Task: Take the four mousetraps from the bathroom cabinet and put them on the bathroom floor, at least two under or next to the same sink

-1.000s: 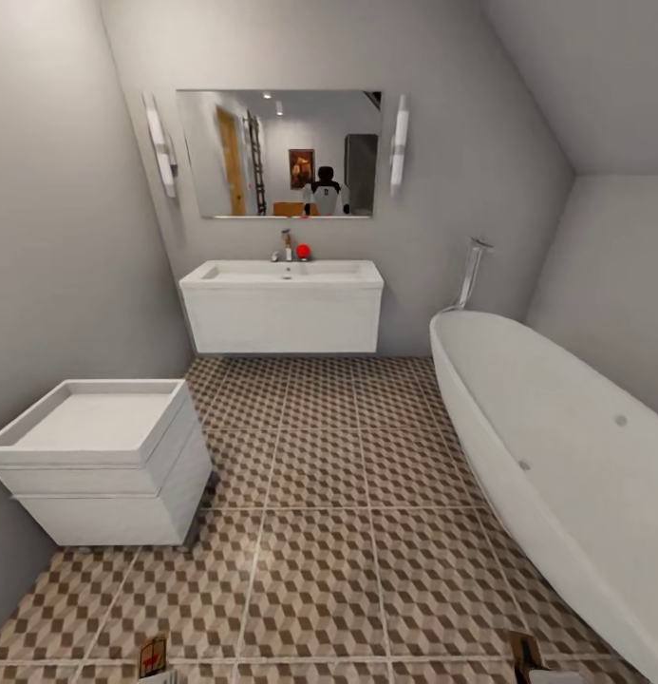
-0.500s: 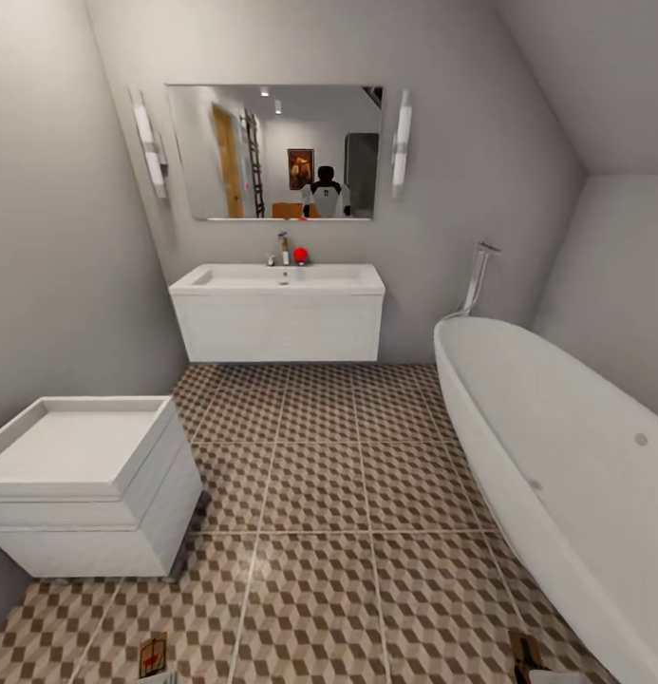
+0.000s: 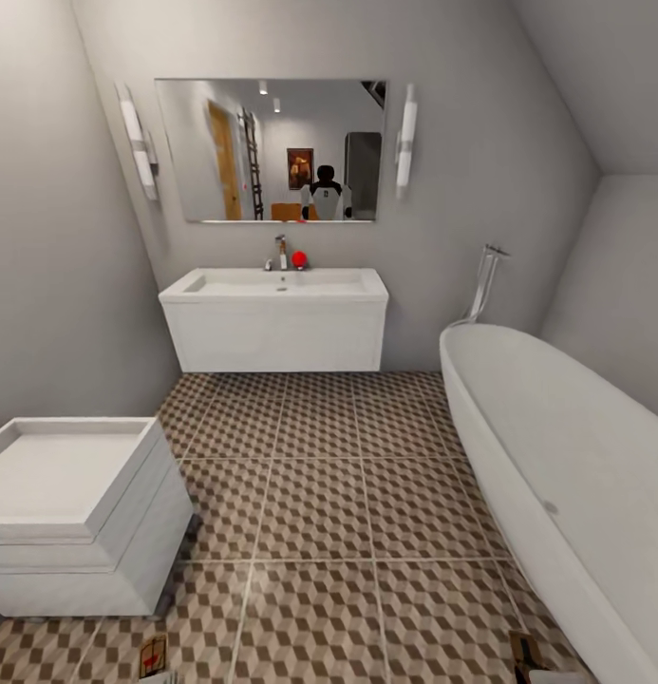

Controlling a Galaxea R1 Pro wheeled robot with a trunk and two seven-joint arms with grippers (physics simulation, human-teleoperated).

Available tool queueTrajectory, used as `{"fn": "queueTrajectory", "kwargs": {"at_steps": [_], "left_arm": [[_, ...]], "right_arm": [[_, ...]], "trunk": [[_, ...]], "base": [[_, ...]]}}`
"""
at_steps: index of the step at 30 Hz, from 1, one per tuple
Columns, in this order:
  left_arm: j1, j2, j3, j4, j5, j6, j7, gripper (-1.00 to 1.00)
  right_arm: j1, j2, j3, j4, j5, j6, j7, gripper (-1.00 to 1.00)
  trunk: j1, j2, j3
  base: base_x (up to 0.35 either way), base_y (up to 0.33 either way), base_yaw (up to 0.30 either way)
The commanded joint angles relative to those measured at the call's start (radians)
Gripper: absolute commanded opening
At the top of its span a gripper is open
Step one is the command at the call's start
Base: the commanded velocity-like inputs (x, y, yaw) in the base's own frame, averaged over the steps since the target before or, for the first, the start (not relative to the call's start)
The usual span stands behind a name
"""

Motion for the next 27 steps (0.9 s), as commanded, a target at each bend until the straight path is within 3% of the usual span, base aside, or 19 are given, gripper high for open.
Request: {"fn": "queueTrajectory", "kwargs": {"at_steps": [1, 27], "left_arm": [[-0.001, -0.001, -0.006, 0.002, -0.006, -0.002, 0.009, -1.0], [-0.001, -0.001, -0.006, 0.002, -0.006, -0.002, 0.009, -1.0]], "right_arm": [[-0.001, 0.001, -0.008, 0.001, 0.008, -0.004, 0.008, -1.0], [-0.001, 0.001, -0.007, 0.001, 0.007, -0.004, 0.008, -1.0]], "trunk": [[0.0, 0.0, -0.001], [0.0, 0.0, -0.001]], "base": [[0.304, 0.0, 0.0], [0.305, 0.0, 0.0]]}}
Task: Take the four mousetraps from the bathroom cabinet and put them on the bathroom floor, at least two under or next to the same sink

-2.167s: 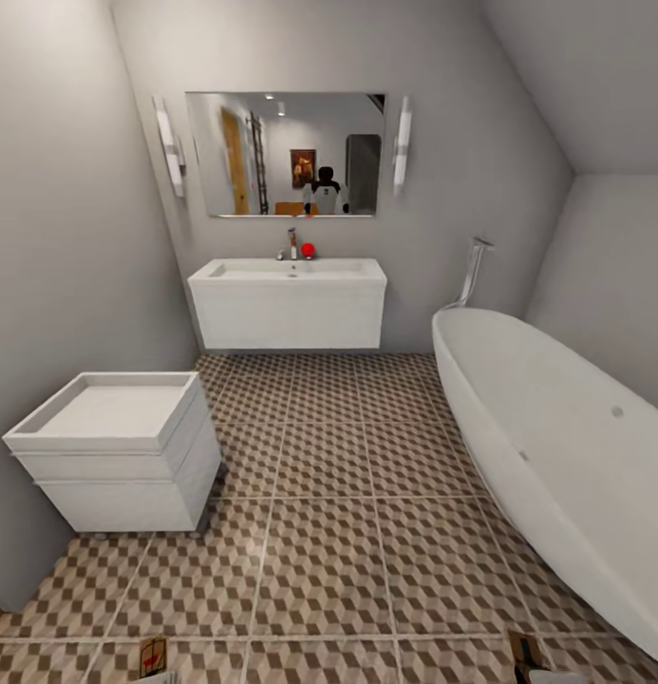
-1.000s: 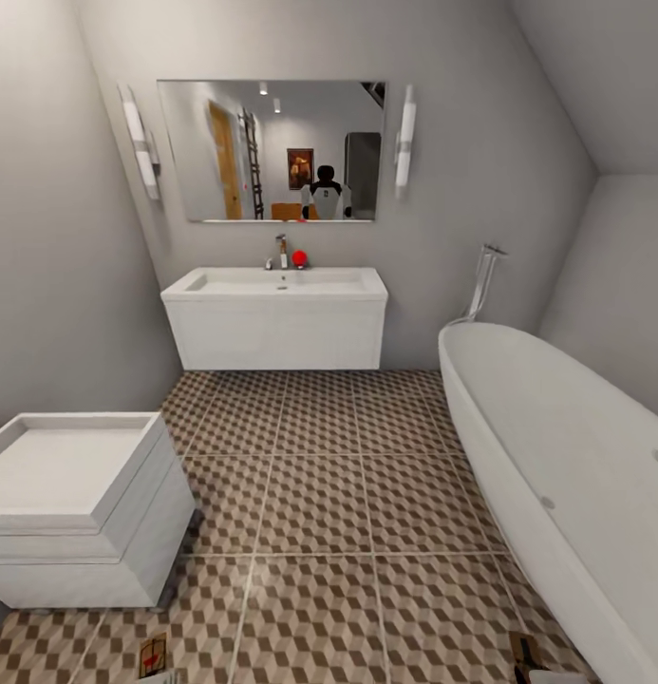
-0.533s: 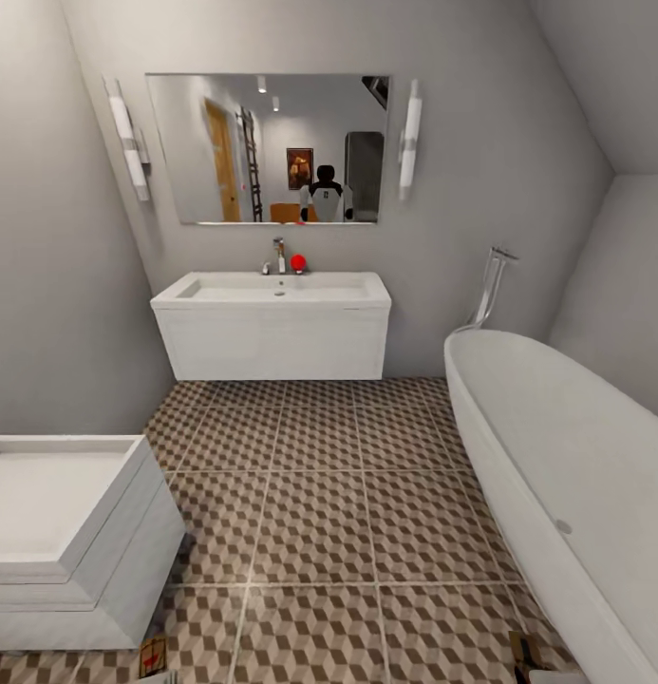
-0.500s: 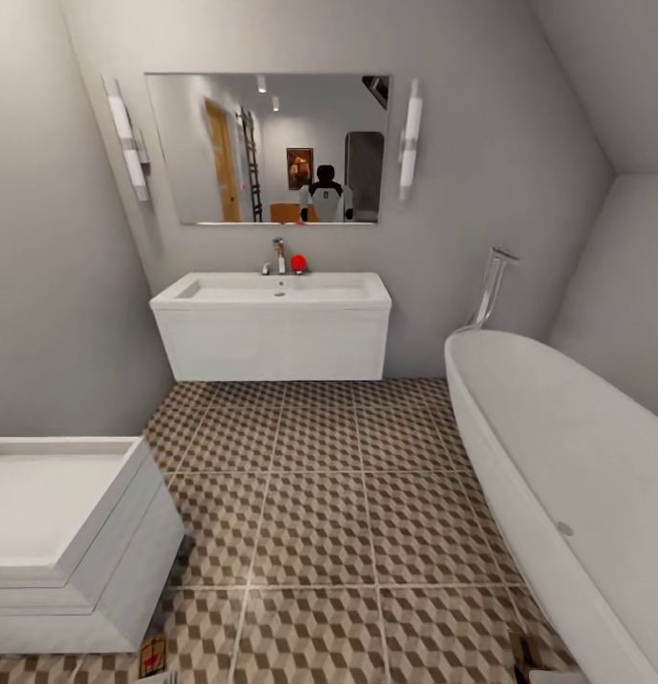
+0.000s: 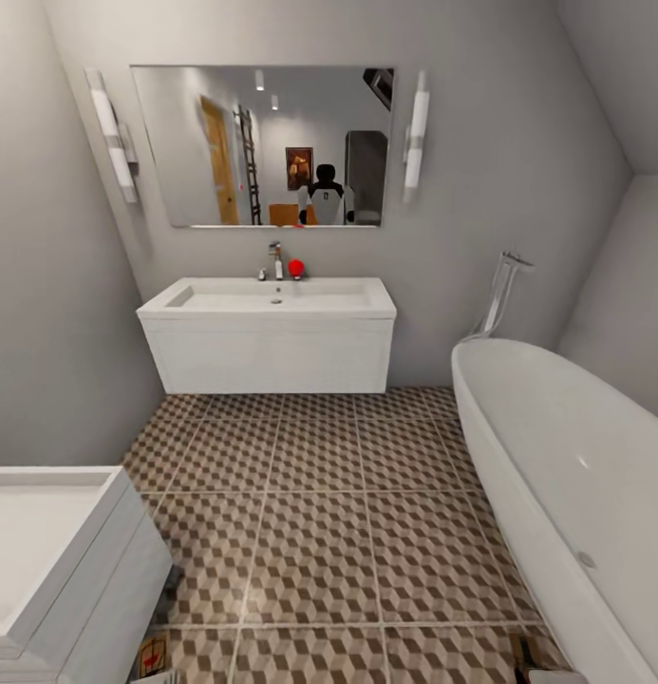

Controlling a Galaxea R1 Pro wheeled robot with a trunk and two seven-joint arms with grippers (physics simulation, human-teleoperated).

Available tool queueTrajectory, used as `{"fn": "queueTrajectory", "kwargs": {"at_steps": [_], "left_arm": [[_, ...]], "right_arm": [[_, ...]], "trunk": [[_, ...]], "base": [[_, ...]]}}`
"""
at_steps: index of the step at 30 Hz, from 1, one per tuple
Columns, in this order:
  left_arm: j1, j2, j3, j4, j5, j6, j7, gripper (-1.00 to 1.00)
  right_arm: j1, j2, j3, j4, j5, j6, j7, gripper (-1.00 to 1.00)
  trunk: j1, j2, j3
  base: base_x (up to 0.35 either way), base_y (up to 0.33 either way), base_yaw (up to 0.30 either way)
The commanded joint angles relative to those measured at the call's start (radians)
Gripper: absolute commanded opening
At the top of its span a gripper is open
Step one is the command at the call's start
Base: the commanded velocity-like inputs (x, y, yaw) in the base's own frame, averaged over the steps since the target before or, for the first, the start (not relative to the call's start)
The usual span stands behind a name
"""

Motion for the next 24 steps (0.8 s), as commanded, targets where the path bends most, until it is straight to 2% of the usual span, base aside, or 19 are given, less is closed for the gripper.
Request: {"fn": "queueTrajectory", "kwargs": {"at_steps": [1, 8, 24], "left_arm": [[-0.001, -0.001, -0.006, 0.002, -0.006, -0.002, 0.009, -1.0], [-0.001, -0.001, -0.006, 0.002, -0.006, -0.002, 0.009, -1.0], [-0.001, -0.001, -0.006, 0.002, -0.006, -0.002, 0.009, -1.0]], "right_arm": [[-0.001, 0.001, -0.008, 0.001, 0.008, -0.004, 0.008, -1.0], [-0.001, 0.001, -0.008, 0.001, 0.008, -0.004, 0.008, -1.0], [-0.001, 0.001, -0.008, 0.001, 0.008, -0.004, 0.008, -1.0]], "trunk": [[0.0, 0.0, -0.001], [0.0, 0.0, -0.001], [0.0, 0.0, -0.001]], "base": [[0.305, 0.0, 0.0], [0.305, -0.023, 0.0], [0.305, -0.11, 0.0]]}}
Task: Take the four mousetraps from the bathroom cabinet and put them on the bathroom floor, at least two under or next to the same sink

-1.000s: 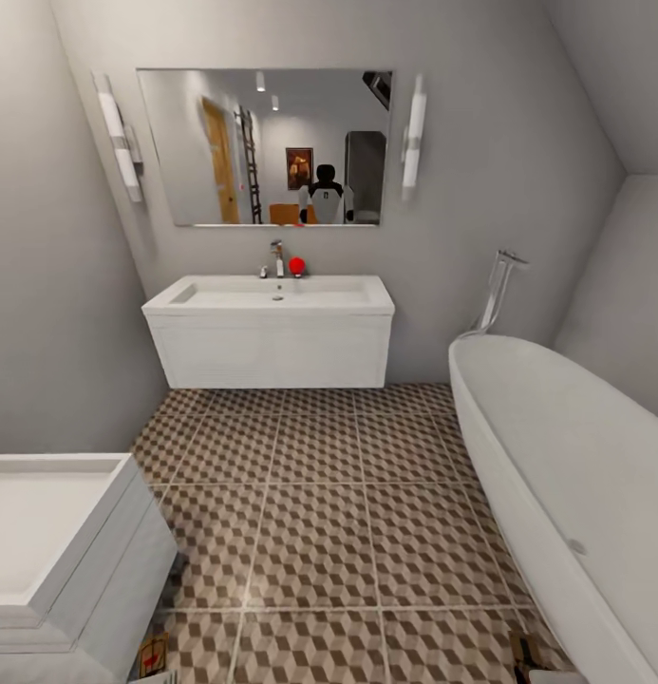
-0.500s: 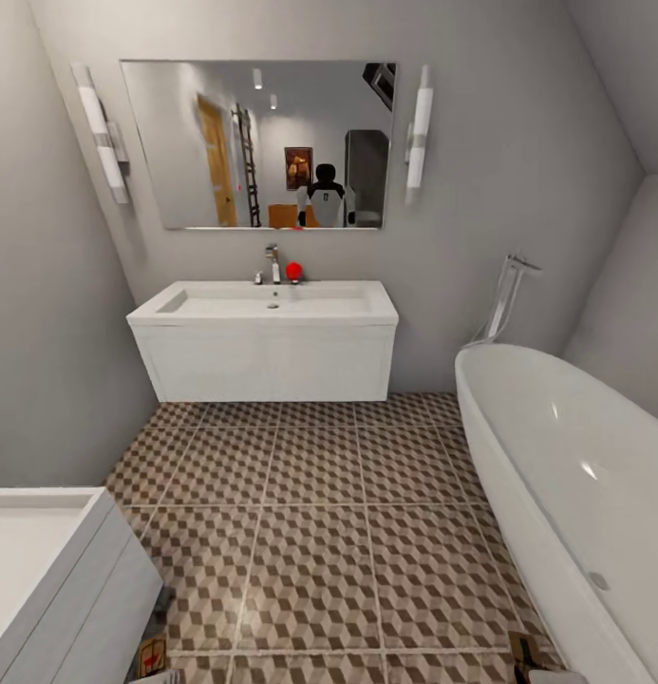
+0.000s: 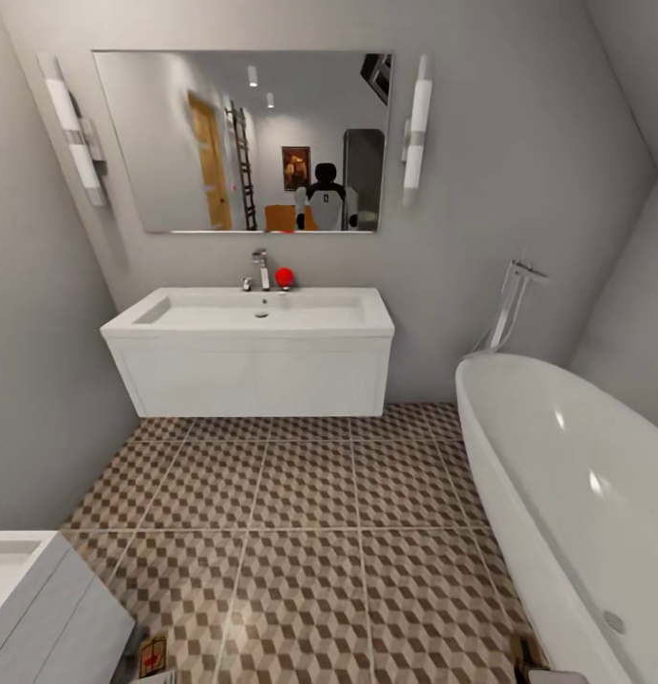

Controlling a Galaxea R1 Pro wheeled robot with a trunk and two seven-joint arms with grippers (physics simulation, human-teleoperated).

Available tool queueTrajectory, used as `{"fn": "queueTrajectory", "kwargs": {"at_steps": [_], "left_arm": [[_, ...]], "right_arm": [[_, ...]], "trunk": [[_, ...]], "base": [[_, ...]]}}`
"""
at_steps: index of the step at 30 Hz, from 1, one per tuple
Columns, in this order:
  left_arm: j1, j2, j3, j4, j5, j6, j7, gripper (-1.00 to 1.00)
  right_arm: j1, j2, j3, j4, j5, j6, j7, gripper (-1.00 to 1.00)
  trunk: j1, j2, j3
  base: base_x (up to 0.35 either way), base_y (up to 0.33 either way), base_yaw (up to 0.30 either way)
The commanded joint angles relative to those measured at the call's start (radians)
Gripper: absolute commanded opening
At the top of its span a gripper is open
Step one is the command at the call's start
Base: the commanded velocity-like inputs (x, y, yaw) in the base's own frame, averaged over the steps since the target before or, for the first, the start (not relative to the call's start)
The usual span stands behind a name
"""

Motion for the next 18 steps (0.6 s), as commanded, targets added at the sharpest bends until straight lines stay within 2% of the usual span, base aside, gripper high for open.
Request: {"fn": "queueTrajectory", "kwargs": {"at_steps": [1, 18], "left_arm": [[-0.001, -0.001, -0.006, 0.002, -0.006, -0.002, 0.009, -1.0], [-0.001, -0.001, -0.005, 0.002, -0.006, -0.002, 0.009, -1.0]], "right_arm": [[-0.001, 0.001, -0.008, 0.001, 0.009, -0.004, 0.008, -1.0], [-0.001, 0.001, -0.009, 0.001, 0.009, -0.004, 0.008, -1.0]], "trunk": [[0.0, 0.0, -0.001], [0.0, 0.0, -0.001]], "base": [[0.306, -0.049, 0.0], [0.307, -0.005, 0.0]]}}
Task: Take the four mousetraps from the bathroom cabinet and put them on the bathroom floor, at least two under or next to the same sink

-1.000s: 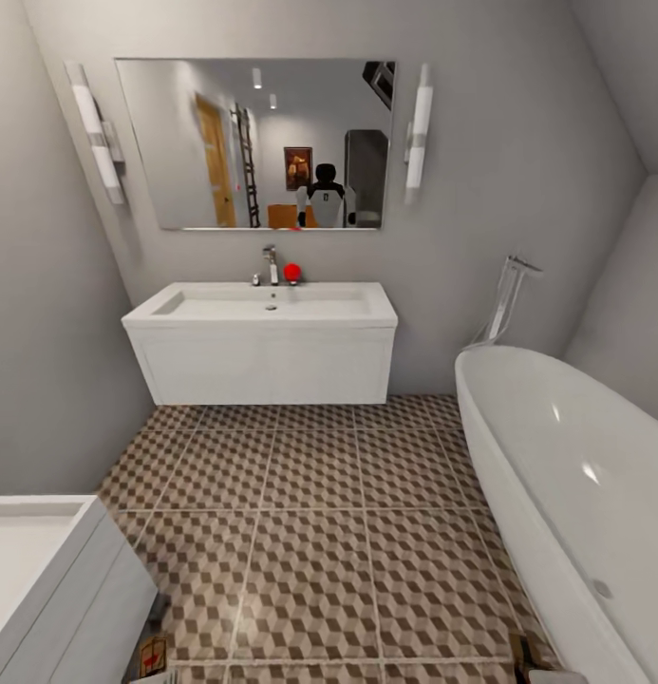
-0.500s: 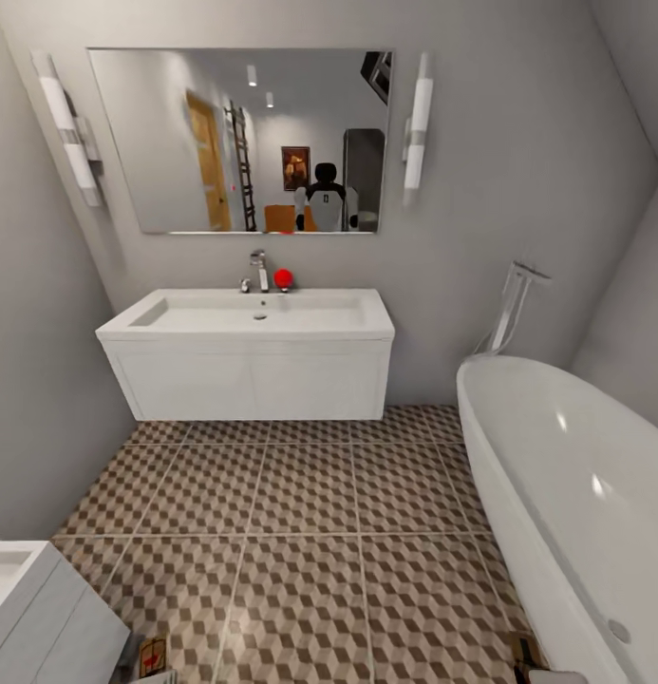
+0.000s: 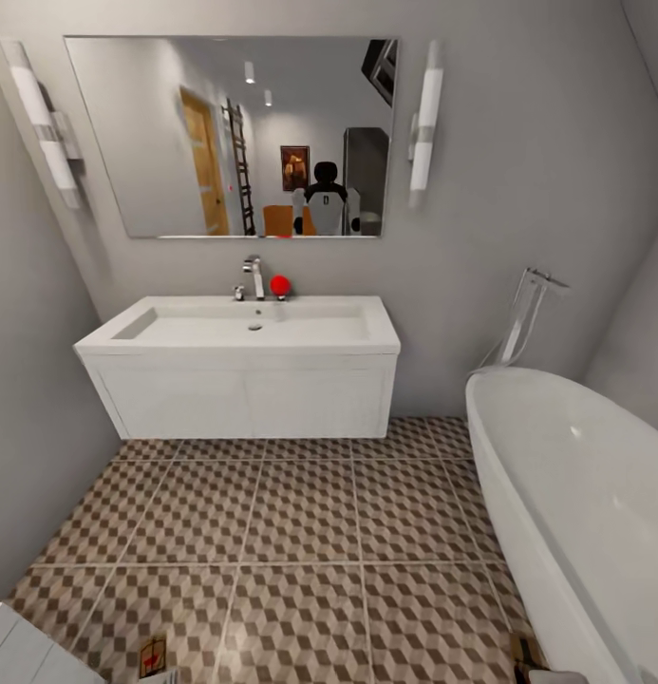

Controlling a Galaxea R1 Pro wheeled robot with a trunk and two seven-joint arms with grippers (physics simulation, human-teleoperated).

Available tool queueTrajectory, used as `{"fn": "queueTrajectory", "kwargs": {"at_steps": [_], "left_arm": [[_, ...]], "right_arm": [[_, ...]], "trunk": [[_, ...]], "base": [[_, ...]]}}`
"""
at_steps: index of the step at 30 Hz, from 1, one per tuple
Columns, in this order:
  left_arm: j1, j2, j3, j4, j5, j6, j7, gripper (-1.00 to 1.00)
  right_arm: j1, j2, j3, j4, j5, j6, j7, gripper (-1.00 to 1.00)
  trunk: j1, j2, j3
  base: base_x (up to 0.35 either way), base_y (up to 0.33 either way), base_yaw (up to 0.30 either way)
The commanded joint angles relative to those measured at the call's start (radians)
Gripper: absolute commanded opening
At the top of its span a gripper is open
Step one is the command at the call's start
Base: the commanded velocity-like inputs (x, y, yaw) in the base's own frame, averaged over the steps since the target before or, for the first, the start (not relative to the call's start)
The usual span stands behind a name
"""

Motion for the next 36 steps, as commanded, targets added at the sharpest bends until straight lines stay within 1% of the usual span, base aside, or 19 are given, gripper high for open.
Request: {"fn": "queueTrajectory", "kwargs": {"at_steps": [1, 20, 36], "left_arm": [[-0.001, -0.001, -0.006, 0.002, -0.006, -0.002, 0.009, -1.0], [-0.001, -0.001, -0.006, 0.002, -0.006, -0.002, 0.009, -1.0], [-0.001, -0.001, -0.006, 0.002, -0.006, -0.002, 0.008, -1.0]], "right_arm": [[-0.001, 0.001, -0.009, 0.001, 0.008, -0.004, 0.008, -1.0], [-0.001, 0.001, -0.008, 0.001, 0.008, -0.004, 0.008, -1.0], [-0.001, 0.001, -0.008, 0.001, 0.009, -0.005, 0.01, -1.0]], "trunk": [[0.001, 0.0, -0.001], [0.001, 0.0, -0.001], [0.001, 0.0, -0.001]], "base": [[0.308, 0.0, 0.0], [0.307, 0.0, 0.0], [0.019, 0.0, 0.0]]}}
